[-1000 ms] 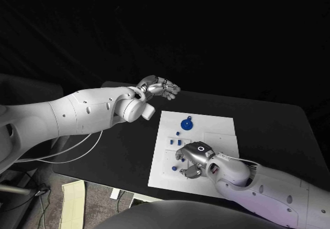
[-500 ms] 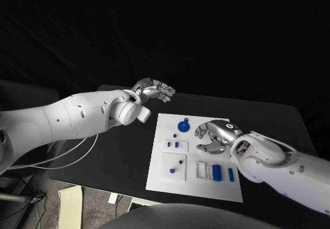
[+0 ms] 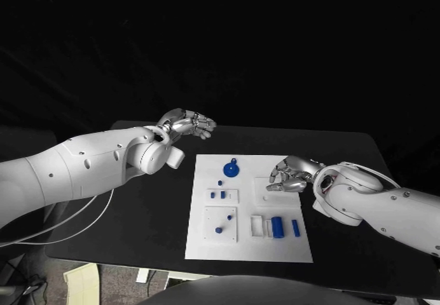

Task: Assemble the parts on the task board

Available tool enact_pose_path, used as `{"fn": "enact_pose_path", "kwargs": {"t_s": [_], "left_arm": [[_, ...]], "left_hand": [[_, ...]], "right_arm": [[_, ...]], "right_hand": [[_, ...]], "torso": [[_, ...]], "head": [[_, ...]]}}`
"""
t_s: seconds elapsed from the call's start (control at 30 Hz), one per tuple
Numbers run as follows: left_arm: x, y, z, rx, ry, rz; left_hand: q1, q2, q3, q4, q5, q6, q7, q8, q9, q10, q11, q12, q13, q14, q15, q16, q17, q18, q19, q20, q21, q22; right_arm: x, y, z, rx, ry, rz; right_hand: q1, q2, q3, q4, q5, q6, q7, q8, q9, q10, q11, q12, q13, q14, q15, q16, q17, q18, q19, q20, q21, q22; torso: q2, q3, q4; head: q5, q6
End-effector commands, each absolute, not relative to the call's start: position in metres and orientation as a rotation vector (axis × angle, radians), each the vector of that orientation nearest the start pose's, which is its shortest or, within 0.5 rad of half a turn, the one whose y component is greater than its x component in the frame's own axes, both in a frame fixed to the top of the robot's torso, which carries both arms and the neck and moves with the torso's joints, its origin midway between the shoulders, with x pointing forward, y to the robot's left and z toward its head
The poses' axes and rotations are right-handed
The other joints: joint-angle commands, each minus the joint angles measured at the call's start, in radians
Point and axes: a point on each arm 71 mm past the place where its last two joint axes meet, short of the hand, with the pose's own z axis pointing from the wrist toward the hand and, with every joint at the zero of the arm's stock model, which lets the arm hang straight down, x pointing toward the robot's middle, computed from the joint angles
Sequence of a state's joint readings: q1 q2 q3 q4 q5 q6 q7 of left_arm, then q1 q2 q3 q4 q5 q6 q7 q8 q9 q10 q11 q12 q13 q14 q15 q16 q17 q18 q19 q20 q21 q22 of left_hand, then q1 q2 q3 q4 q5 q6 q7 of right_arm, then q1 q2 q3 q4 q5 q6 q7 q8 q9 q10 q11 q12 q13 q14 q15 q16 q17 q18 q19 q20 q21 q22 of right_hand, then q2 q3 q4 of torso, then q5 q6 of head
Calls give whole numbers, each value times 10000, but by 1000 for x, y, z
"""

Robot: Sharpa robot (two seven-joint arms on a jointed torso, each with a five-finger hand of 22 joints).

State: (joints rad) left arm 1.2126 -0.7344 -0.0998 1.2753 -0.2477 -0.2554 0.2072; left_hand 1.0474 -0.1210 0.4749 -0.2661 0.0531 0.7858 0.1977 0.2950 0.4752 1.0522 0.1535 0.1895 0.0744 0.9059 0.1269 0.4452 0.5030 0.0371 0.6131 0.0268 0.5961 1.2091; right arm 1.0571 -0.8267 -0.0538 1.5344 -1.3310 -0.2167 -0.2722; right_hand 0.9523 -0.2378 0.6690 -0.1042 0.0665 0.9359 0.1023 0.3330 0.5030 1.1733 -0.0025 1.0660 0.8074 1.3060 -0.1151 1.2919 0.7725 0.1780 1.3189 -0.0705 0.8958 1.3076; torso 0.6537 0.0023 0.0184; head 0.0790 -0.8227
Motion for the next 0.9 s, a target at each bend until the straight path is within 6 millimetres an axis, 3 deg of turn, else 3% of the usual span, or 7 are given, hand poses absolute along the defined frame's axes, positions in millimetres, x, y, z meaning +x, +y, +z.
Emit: {"fn": "enact_pose_path", "kwargs": {"t_s": [0.03, 0.1, 0.2, 0.37, 0.43, 0.7, 0.9], "left_arm": [[525, 220, -216, -9421, 16628, -12949], [525, 221, -216, -9438, 16628, -12909], [525, 222, -216, -9418, 16636, -12867], [524, 222, -217, -9410, 16650, -12940], [524, 222, -217, -9419, 16643, -12964], [524, 220, -219, -9465, 16676, -13001], [524, 221, -220, -9493, 16673, -12968]], "left_hand": [[-48, 25, -13, 31, -17, 0, -48, 41, -4, 76, -11, -18, 2, 89, 3, -53, 15, 144, 53, 3, -64, 9], [-59, 24, -20, 32, -17, 13, -54, 52, -2, 81, -29, -17, 2, 85, 5, -65, 24, 141, 51, 5, -69, 15], [-73, 17, -29, 35, -18, 19, -58, 57, -2, 82, -40, -18, 2, 82, 7, -74, 31, 139, 49, 7, -73, 20], [-107, 10, -48, 46, -18, 19, -59, 61, -5, 81, -48, -22, 0, 81, 10, -87, 43, 137, 48, 9, -78, 29], [-116, 10, -52, 50, -18, 18, -59, 61, -5, 80, -50, -23, -1, 81, 10, -91, 46, 136, 47, 10, -80, 31], [-149, 8, -68, 61, -19, 11, -57, 61, -9, 76, -49, -28, -3, 77, 13, -106, 57, 135, 43, 11, -87, 39], [-160, 10, -72, 67, -19, 8, -57, 60, -11, 74, -47, -30, -4, 77, 13, -112, 63, 134, 41, 11, -90, 43]], "right_arm": [[445, -214, -285, 1248, 22462, 4438], [442, -220, -289, 1637, 23065, 4249], [439, -224, -291, 1691, 23461, 4054], [426, -230, -302, 2199, 24449, 3979], [422, -229, -306, 2176, 24592, 3914], [414, -224, -318, 2050, 24935, 3596], [410, -223, -327, 1595, 25014, 3022]], "right_hand": [[-177, 103, 698, 487, -134, 41, 76, 32, 188, -677, -4, 1044, 1009, -123, 52, 232, 320, 836, 95, 39, 193, 242], [-464, 137, 836, 707, -176, -24, 84, 43, 316, -801, 8, 1374, 1333, -161, 52, 348, 484, 838, 96, 13, 325, 247], [-654, 239, 901, 760, -157, -76, 85, 68, 483, -796, 12, 1685, 1632, -186, 51, 444, 649, 838, 104, -35, 505, 247], [-1070, 727, 689, 493, 73, -108, 88, 78, 723, -629, 10, 2008, 2022, -203, 58, 556, 888, 838, 73, -89, 785, 241], [-1233, 794, 639, 381, 95, -95, 80, 77, 808, -520, 6, 2098, 2230, -213, 52, 559, 955, 838, 31, -99, 857, 230], [-1712, 548, 478, 427, -156, -85, 68, 48, 959, -291, -6, 2260, 2611, -208, 40, 545, 1068, 838, 0, -122, 987, 211], [-1845, 373, 465, 499, -167, -95, 66, 28, 1020, -244, -9, 2282, 2699, -201, 36, 539, 1113, 838, -2, -146, 1025, 198]], "torso": [[0, -19, 14], [-7, -24, 9], [-1, -14, -1], [-2, -8, 0], [-13, -16, -10], [3, -8, 19], [20, -16, 21]], "head": [[-394, 24], [-508, 22], [-730, 40], [-1005, 41], [-1098, 42], [-1315, 62], [-1343, 35]]}}
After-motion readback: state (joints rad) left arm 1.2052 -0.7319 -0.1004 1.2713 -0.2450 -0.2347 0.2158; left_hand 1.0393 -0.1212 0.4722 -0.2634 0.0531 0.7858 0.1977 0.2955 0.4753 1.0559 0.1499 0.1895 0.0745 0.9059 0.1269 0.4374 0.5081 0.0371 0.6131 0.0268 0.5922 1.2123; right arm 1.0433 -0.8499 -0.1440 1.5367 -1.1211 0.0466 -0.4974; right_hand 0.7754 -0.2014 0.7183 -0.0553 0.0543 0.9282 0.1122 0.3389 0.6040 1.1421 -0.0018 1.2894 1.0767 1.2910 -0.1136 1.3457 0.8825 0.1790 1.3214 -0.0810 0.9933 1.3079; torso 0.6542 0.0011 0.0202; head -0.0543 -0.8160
